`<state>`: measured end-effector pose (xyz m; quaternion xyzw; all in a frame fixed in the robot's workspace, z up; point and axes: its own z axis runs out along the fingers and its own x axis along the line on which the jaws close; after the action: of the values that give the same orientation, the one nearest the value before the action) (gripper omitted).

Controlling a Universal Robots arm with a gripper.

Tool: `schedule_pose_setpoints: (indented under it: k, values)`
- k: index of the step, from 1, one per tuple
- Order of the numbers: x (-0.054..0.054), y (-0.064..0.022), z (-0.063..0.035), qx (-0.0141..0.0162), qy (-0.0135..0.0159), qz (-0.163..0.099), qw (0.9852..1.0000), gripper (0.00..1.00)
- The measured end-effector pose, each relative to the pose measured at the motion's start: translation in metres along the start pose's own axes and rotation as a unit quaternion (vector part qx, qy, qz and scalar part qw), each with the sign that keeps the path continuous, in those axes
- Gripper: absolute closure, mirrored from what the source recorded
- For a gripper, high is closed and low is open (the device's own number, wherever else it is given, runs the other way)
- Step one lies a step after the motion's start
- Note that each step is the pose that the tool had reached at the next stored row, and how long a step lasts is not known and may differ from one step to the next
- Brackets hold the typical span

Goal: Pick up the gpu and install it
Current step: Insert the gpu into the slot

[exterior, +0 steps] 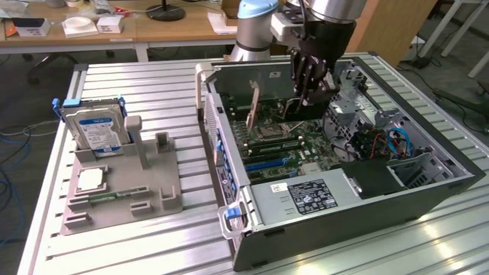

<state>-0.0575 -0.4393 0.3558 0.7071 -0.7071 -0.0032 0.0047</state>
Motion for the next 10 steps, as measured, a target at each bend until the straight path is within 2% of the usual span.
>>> schedule_pose_setpoints:
  k: [2, 4, 6, 10]
  values:
    - [-0.0005, 0.0002, 0.0007, 0.0000, 0.0143, 0.000, 0.9999, 0.74]
    - [-0.0006, 0.0001, 0.0012, 0.0001, 0.0131, 0.000, 0.9999, 0.74]
    - [-0.0006, 0.0001, 0.0012, 0.0000, 0.0145, 0.000, 0.9999, 0.74]
    - [-0.0006, 0.0001, 0.0011, 0.0000, 0.0146, 0.000, 0.9999, 0.74]
